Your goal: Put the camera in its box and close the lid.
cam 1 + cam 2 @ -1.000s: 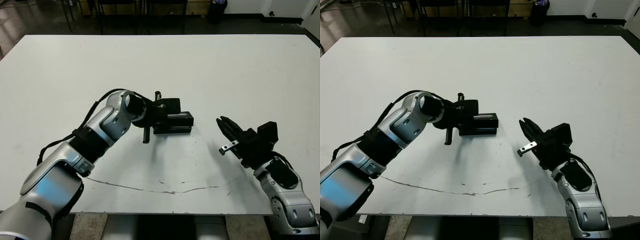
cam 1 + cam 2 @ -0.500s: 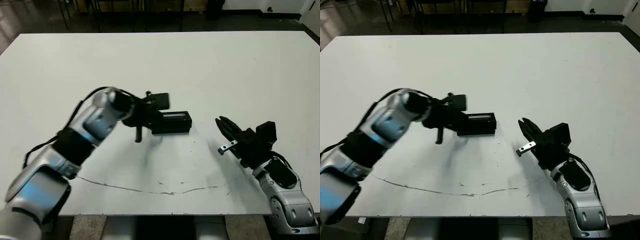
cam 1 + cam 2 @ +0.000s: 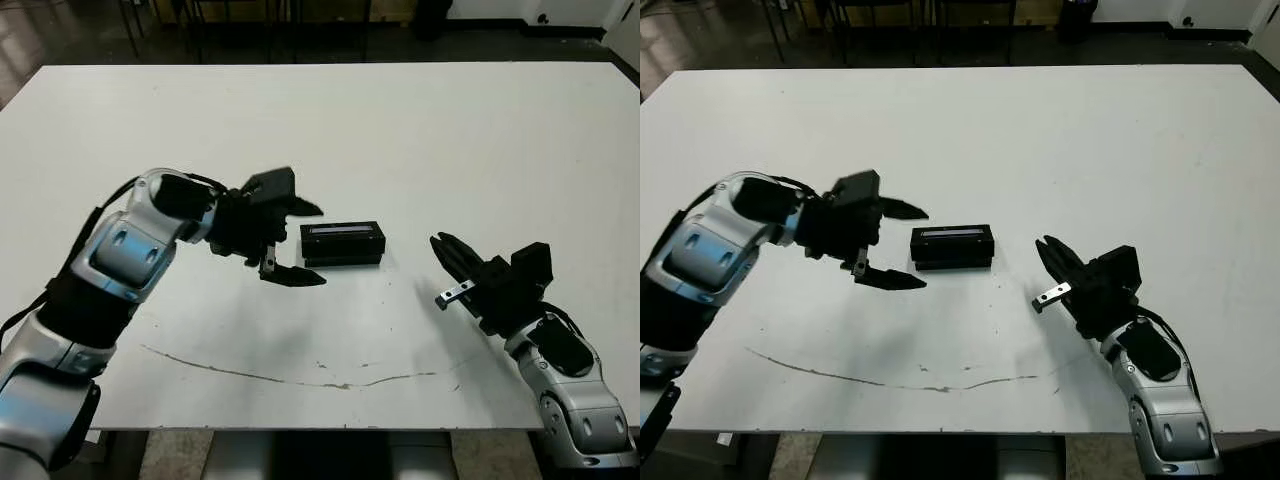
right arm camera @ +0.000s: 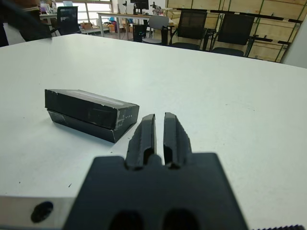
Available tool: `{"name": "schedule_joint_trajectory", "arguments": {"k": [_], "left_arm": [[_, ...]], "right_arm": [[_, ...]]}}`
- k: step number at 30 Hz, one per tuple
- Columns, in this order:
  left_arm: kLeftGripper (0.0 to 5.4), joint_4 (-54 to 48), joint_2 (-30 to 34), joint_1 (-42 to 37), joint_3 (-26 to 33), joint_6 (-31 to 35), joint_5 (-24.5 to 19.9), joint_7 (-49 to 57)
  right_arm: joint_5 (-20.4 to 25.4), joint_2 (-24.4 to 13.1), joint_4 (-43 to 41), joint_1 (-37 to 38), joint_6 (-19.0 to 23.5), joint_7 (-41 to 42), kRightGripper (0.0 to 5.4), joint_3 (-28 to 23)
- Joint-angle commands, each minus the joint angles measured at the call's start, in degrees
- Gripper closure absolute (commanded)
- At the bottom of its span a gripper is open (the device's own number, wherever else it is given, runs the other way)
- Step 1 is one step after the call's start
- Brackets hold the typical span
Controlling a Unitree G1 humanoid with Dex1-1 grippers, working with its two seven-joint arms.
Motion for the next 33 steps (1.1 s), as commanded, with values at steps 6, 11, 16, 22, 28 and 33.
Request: {"name": "schedule_joint_trajectory", "arguments": {"k": [6, 11, 16, 22, 28, 33], "left_arm": [[0.02, 11.64, -4.96, 2.68, 10.35, 0.27, -7.53, 8.86], [0.02, 25.94, -6.17, -0.91, 10.26, -4.74, -6.93, 6.74], [0.02, 44.18, -6.96, -7.59, 8.34, -9.18, -4.94, -2.34], [0.02, 59.94, -9.66, -13.02, 7.77, -13.83, -2.36, -12.4], [0.02, 65.04, -11.34, -14.54, 11.72, -14.83, -3.8, -18.02], [0.02, 66.27, -12.2, -14.36, 14.87, -18.08, -4.27, -19.53]], "right_arm": [[-0.45, -0.91, 0.36, -0.06, 1.13, 0.24, 5.4, -0.36], [-0.15, -1.2, 0.81, -0.26, 1.0, 0.91, 5.4, -0.52], [-0.43, -1.55, 0.45, -0.14, 1.26, 1.01, 5.4, -0.75], [-0.28, -1.52, 0.22, 0.48, 1.23, 0.89, 5.4, -0.85], [-0.31, -1.43, 0.52, 0.75, 1.36, 0.8, 5.4, -0.83], [-0.13, -1.51, 1.13, 0.69, 0.82, 1.5, 5.4, -0.74]]}}
